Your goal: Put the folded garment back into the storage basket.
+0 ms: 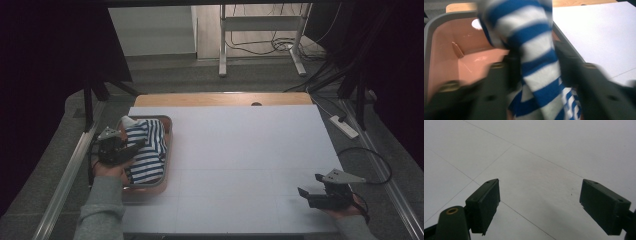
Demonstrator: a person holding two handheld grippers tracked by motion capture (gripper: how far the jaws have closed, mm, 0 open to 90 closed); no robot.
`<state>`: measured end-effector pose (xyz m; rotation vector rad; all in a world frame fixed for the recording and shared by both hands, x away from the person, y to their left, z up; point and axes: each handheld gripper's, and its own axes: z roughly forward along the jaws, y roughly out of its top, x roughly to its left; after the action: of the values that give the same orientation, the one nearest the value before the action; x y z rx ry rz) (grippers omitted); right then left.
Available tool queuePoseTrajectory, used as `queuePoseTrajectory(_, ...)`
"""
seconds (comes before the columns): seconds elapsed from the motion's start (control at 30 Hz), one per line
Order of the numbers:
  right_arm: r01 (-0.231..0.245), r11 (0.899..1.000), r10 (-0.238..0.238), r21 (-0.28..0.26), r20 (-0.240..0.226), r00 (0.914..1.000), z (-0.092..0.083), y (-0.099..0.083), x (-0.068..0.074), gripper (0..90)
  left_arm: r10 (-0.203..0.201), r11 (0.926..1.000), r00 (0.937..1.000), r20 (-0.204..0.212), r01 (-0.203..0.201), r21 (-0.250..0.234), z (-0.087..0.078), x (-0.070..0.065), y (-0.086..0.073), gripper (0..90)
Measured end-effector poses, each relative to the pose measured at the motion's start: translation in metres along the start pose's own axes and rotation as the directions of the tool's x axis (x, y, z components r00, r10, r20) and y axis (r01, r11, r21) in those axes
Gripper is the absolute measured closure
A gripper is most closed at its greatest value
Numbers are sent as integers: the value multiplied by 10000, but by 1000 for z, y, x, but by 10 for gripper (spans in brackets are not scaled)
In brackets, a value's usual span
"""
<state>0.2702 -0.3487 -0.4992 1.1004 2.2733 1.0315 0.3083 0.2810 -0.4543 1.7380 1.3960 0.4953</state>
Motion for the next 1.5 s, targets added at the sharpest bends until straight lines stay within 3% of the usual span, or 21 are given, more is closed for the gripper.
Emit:
queuePoseTrajectory(0.07,2,10000,-2,-4,1,10000,0,0,0,174,-125,9998,9998,-124,123,-154,-2,-1,2,346)
queuePoseTrajectory(0.17,5,10000,-5,-2,9,10000,0,0,0,174,-28,9996,9999,-128,25,-279,-4,-2,3,278)
queuePoseTrajectory(0.9,-5,10000,5,-37,8,10000,0,0,0,174,575,9976,9969,536,-553,-421,-3,-17,4,281)
queuePoseTrajectory(1.23,21,9999,-21,-106,-39,10000,0,1,0,174,928,9941,9877,1257,-848,-681,-5,-34,1,281)
queuePoseTrajectory(1.5,37,9999,-39,-159,-84,10000,1,2,-1,174,1119,9917,9820,1523,-1008,-793,-9,-47,-6,281)
